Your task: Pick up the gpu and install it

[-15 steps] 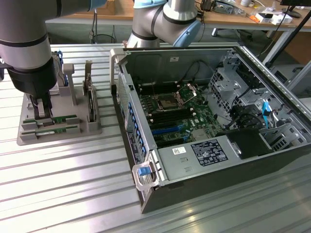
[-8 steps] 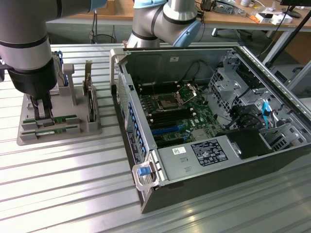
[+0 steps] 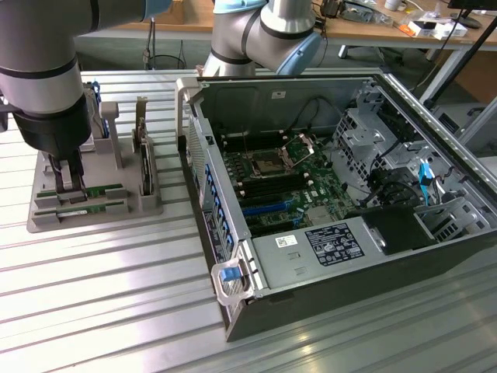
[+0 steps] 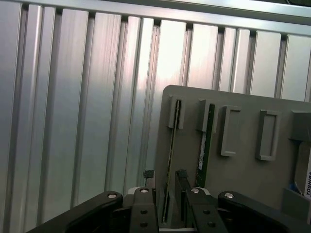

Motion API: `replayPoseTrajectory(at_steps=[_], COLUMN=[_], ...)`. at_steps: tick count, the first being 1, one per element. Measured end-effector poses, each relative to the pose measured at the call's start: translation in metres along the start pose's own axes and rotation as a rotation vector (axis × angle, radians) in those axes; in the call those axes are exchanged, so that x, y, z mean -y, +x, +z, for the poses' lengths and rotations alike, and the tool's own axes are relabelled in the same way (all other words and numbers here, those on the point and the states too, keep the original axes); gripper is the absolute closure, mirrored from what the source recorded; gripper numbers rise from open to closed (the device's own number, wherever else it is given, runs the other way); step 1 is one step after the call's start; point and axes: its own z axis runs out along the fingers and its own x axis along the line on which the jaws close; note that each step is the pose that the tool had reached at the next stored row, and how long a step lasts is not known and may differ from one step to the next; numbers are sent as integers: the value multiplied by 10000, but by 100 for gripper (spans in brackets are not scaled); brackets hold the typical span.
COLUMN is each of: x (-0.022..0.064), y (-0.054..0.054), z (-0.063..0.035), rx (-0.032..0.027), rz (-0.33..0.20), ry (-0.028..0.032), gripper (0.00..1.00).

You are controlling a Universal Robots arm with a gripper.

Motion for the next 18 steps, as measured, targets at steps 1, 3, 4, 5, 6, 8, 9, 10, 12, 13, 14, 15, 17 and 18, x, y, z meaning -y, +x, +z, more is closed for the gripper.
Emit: replayPoseTrajectory(at_steps=[1, 3, 4, 5, 6, 8, 9, 10, 12, 13, 14, 15, 17, 18], x=[0, 0, 1, 1, 1, 1, 1, 1, 1, 1, 1, 2, 2, 2], y=[0, 0, 0, 0, 0, 0, 0, 0, 0, 0, 0, 0, 0, 0], z=[1, 7, 11, 15, 17, 22, 23, 25, 28, 30, 33, 37, 43, 46], rx=[0, 0, 0, 0, 0, 0, 0, 0, 0, 0, 0, 0, 0, 0], rz=[0, 0, 0, 0, 0, 0, 0, 0, 0, 0, 0, -1, 0, 0], ry=[0, 0, 0, 0, 0, 0, 0, 0, 0, 0, -1, 0, 0, 0], gripper=[70, 70, 70, 70, 70, 70, 70, 70, 70, 70, 70, 70, 70, 70])
